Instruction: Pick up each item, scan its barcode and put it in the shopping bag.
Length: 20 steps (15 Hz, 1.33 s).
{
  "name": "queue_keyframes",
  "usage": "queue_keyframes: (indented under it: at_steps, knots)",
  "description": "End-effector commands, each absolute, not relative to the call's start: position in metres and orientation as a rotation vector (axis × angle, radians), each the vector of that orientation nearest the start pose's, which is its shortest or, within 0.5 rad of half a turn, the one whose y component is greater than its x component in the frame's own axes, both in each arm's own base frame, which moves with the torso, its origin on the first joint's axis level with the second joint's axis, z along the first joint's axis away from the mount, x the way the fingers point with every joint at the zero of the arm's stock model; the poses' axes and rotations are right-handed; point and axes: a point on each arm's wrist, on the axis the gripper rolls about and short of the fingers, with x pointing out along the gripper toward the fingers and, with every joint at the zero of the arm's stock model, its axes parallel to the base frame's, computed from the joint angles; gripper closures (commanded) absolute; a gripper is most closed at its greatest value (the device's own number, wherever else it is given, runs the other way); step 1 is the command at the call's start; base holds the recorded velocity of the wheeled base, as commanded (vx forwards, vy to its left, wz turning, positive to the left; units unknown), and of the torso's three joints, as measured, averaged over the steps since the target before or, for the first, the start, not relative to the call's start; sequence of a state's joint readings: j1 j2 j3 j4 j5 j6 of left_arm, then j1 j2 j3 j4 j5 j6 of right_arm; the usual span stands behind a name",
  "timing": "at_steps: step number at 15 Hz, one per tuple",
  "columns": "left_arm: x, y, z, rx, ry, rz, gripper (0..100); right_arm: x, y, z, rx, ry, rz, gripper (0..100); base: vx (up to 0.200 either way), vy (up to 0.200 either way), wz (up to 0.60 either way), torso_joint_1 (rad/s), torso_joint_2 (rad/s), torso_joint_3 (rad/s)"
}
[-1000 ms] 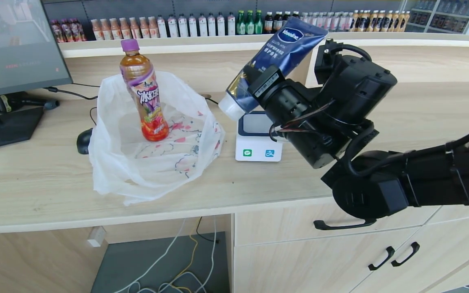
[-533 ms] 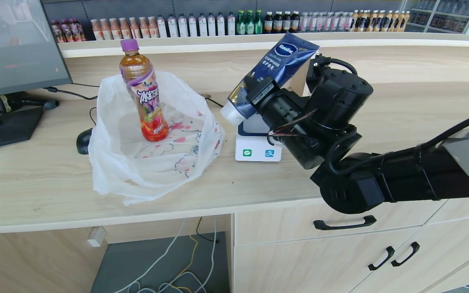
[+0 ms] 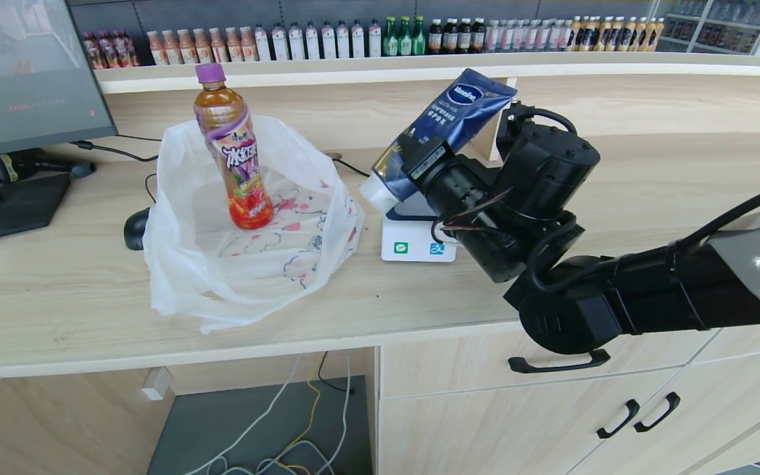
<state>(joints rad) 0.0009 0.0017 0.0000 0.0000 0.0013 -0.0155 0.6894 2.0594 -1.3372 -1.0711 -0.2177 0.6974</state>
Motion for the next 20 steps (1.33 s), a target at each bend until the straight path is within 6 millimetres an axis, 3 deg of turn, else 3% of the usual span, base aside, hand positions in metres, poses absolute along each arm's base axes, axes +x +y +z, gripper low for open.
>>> queue_keyframes:
  at_steps: [1, 20]
  knots:
    - [-0.0227, 0.0, 0.0755, -0.015, 0.002, 0.003, 0, 0.3244, 0.2608, 0.242, 0.832, -0.143, 0.562, 100, 0.0, 0.0, 0.0, 0.0, 0.0, 0.0]
    - [-0.0227, 0.0, 0.0755, -0.015, 0.002, 0.003, 0, 0.3219, 0.2604, 0.2451, 0.857, -0.155, 0.543, 100, 0.0, 0.0, 0.0, 0.0, 0.0, 0.0]
